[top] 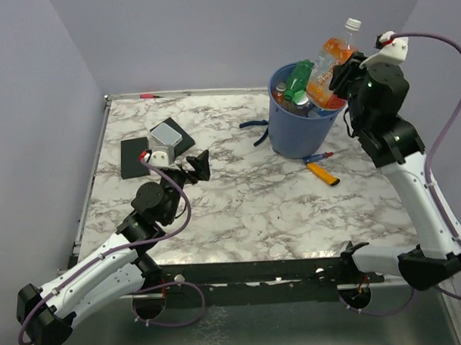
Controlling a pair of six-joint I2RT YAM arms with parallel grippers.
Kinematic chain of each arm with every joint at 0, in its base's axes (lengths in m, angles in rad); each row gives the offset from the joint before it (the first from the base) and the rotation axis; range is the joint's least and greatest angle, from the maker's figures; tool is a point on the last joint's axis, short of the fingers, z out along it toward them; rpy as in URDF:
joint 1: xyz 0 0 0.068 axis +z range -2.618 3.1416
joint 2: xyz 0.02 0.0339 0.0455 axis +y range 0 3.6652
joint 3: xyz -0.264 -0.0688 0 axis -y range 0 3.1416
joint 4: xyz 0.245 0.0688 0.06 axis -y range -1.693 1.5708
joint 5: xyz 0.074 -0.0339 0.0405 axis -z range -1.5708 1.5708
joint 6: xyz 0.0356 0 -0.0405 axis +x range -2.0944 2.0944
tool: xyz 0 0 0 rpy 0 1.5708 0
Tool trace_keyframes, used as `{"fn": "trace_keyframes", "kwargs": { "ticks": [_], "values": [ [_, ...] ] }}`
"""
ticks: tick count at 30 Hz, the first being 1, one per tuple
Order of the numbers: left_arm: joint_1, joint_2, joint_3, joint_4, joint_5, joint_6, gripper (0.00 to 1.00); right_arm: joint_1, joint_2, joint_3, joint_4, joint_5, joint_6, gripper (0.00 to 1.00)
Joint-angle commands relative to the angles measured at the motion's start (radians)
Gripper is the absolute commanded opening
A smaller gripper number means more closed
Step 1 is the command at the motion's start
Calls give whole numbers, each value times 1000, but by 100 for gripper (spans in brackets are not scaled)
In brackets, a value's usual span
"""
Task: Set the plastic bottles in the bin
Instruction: Place the plastic bottle in the trash bin.
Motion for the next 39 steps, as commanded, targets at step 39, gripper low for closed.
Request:
{"fn": "trace_keyframes", "kwargs": {
  "ticks": [39],
  "values": [
    [-8, 95, 85, -199, -5, -37, 99, -417, 375, 121, -234, -508, 317, 66]
  ]
}}
